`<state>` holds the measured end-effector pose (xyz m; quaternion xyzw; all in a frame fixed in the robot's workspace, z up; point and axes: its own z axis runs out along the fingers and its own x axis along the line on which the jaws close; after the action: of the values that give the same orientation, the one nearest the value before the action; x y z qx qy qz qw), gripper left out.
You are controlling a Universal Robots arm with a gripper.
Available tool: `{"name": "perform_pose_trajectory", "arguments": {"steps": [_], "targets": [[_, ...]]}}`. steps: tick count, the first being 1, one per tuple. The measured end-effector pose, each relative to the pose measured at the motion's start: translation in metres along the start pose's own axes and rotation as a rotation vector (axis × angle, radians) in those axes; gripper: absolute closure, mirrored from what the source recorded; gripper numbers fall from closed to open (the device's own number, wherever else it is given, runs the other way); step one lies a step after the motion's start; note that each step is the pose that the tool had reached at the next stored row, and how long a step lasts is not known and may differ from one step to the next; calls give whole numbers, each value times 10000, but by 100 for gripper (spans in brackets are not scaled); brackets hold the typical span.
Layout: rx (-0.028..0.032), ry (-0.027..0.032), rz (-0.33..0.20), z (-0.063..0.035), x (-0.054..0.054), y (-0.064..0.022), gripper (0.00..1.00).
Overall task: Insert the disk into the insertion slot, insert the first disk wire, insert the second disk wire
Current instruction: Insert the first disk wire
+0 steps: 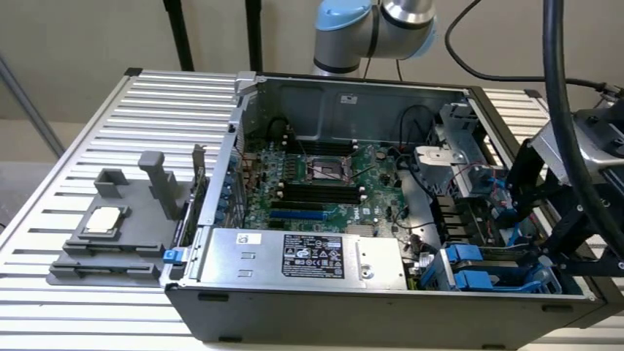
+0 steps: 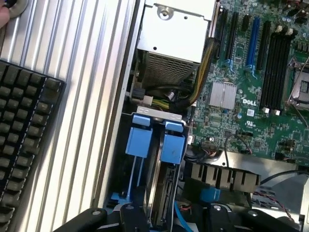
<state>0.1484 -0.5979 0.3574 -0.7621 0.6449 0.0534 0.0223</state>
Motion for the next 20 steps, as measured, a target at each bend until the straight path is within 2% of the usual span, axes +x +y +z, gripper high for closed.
{"name": "perform_pose_trajectory", "arguments": {"steps": [2, 5, 10, 13, 20], "targets": [[1, -69, -3, -5, 34, -35, 50], [11, -232, -10, -12, 76, -79, 50], [60, -603, -29, -21, 139, -147, 50], [79, -778, -37, -27, 192, -176, 50], [144, -1223, -69, 1, 293, -174, 50]]}}
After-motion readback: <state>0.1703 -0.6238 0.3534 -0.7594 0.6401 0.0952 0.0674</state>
